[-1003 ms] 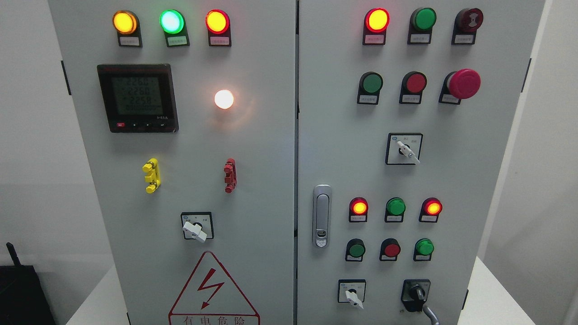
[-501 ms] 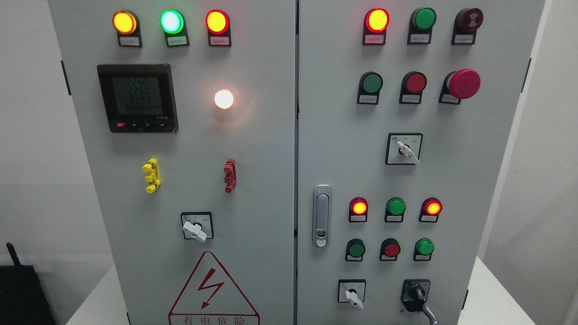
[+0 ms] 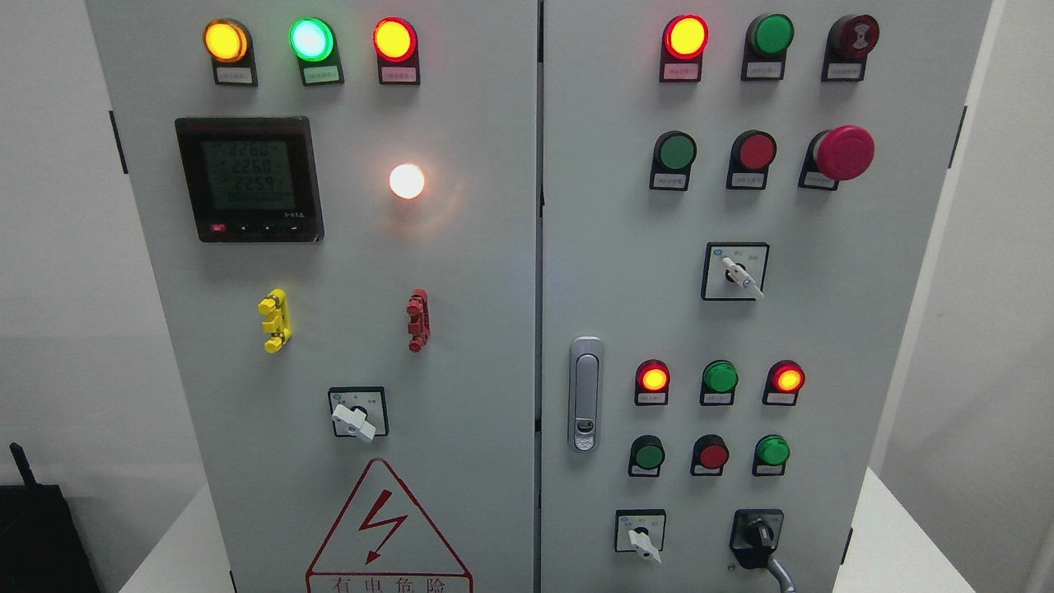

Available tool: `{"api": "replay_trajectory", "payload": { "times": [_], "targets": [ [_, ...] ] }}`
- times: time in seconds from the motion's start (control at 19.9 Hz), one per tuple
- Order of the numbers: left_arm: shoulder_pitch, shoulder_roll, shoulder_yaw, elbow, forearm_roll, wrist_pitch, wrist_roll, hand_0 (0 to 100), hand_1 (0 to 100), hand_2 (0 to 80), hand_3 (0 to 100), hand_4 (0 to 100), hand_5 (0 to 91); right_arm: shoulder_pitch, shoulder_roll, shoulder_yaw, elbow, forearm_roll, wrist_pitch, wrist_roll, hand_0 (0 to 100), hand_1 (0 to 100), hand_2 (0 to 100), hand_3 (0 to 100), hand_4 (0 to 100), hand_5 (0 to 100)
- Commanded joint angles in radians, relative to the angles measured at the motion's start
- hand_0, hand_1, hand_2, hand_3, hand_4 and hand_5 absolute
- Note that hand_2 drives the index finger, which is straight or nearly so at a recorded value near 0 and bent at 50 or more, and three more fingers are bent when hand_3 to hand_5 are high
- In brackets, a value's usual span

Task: Trip black knob to open circuit
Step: 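Grip the black knob with the right hand and twist it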

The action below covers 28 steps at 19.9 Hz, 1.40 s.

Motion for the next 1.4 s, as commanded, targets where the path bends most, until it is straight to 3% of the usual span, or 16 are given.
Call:
{"api": "replay_trajectory", "payload": {
  "times": [0.0,1.35],
  "targets": [
    [0.0,0.0,0.001,0.001,0.002,0.001,0.0,12,39,0.0,0,0,0.0,-0.019,0.004,0.015,-0.021,0.0,-0.005,0.007,70,78,0,100,100,99],
    [-0.002,0.0,0.001,0.001,0.002,0.001,0.0,12,39,0.0,0,0,0.0,-0.027,0.007,0.053,-0.038,0.003,-0.005,0.006,70,78,0,100,100,99]
  ]
}}
